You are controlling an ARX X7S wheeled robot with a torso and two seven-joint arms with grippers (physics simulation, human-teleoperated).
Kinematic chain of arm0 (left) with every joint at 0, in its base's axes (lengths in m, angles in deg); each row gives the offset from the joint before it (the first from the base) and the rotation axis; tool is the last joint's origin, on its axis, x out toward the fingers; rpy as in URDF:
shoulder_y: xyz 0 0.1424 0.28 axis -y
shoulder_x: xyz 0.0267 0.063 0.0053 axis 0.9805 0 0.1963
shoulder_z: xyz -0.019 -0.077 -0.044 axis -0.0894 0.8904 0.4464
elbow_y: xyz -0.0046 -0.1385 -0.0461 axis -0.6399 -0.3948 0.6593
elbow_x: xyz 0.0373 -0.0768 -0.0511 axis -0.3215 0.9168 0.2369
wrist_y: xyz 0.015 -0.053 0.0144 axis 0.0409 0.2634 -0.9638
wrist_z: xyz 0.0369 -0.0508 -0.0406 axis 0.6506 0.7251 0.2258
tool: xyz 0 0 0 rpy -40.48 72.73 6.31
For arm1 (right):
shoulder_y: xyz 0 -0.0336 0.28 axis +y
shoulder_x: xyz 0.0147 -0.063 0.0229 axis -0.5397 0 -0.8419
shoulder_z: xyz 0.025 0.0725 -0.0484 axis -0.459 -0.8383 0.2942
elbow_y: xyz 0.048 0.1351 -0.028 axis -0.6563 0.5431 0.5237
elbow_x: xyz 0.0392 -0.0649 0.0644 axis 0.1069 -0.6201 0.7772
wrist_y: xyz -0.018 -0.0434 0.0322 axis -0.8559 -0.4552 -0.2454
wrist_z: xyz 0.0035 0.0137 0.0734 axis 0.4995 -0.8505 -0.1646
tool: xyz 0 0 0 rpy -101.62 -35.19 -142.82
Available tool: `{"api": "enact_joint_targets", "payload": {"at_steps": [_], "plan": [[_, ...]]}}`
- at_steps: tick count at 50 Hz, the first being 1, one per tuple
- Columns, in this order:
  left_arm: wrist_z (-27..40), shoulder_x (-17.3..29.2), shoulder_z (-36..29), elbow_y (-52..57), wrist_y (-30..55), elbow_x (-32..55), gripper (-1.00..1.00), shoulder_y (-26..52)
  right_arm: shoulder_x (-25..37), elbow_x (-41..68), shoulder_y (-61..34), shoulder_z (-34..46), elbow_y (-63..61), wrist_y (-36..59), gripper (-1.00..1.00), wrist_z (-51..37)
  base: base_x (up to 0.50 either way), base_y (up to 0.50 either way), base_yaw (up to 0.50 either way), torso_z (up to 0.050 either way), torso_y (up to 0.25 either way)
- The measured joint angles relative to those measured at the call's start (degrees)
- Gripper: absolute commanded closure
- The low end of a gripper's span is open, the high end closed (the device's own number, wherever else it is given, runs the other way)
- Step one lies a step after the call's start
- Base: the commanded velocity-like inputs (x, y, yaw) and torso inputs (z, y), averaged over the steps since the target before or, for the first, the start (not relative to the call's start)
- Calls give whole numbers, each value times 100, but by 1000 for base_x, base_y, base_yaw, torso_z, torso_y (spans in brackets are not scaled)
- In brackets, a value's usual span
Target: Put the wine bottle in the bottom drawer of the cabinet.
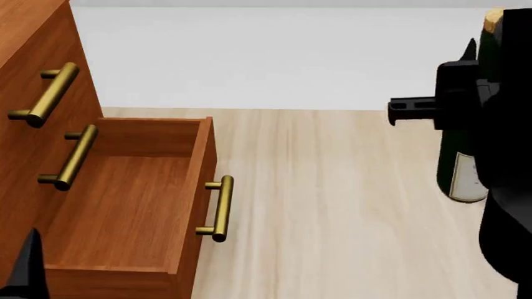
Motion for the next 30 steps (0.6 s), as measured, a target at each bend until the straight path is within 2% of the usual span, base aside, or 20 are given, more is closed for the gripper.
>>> {"api": "enact_joint_targets", "payload": {"at_steps": [30], "plan": [[-10,-4,-74,51,113,7,-100,90,-1336,-250,-2365,1143,2217,382,100,1136,0,0,0,1,1]]}}
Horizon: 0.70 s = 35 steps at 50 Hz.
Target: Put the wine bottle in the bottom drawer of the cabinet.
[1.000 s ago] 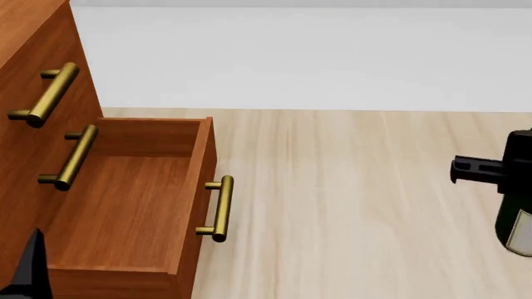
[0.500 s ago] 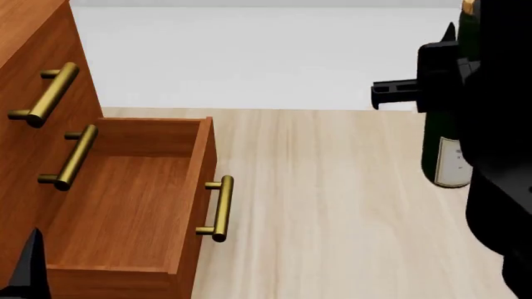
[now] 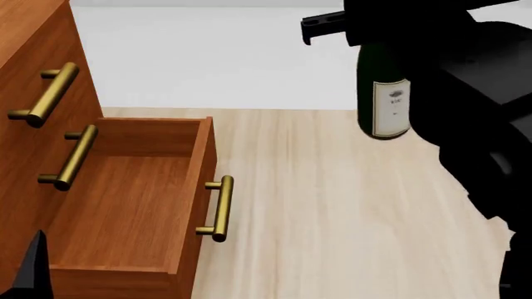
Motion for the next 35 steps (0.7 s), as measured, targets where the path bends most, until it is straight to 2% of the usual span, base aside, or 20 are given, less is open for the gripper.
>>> {"api": "enact_joint_targets", "payload": {"at_steps": [35], "plan": [[-163,10,2,-211,-318,-115,-100,-269,-1711,-253,-1709,524,3651,-397,100,1399,0,0,0,0,1]]}}
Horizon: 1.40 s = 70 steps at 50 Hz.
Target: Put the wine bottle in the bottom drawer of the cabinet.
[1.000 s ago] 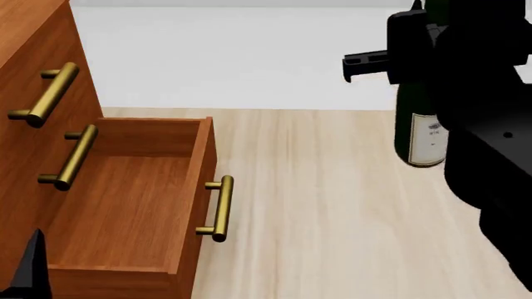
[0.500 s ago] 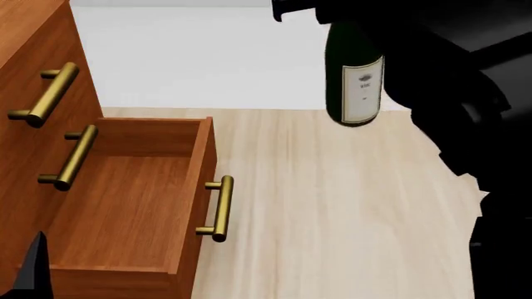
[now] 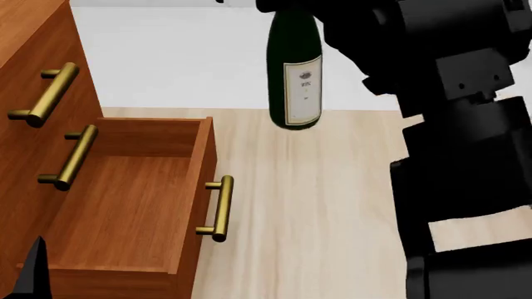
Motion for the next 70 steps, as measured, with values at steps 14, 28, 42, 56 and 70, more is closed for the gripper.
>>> {"api": "enact_joint_targets", "payload": {"at_steps": [14,28,42,56,70], "plan": [[-28,28,12,-49,-76,-6,-100,-82,-617,977,-879,1094,1843,-590,100,619,0,0,0,0,1],[-66,35,21,-72,-161,-26,-100,-150,-788,3919,-1382,3728,2394,-1161,100,711,0,0,0,1,1],[-88,64,42,-79,-241,-27,-100,-219,-832,6105,-1547,5547,2279,-1658,100,666,0,0,0,0,1],[-164,60,30,-77,-316,-110,-100,-268,-840,7094,-1493,6099,2040,-1993,100,624,0,0,0,0,1],[-194,61,24,-113,-367,-129,-100,-326,-840,7665,-1315,6261,1882,-2291,100,690,0,0,0,1,1]]}}
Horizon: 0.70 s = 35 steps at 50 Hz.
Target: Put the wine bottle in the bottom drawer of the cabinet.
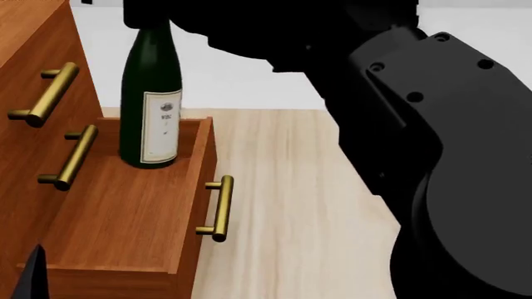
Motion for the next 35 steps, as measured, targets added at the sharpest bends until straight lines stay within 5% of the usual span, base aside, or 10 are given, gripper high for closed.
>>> {"api": "enact_joint_targets", "payload": {"at_steps": [35], "plan": [[-34,58,10,1,-130,-190,-100,-163,0,783,59,61,-207,-154,100,224,0,0,0,0,-16]]}}
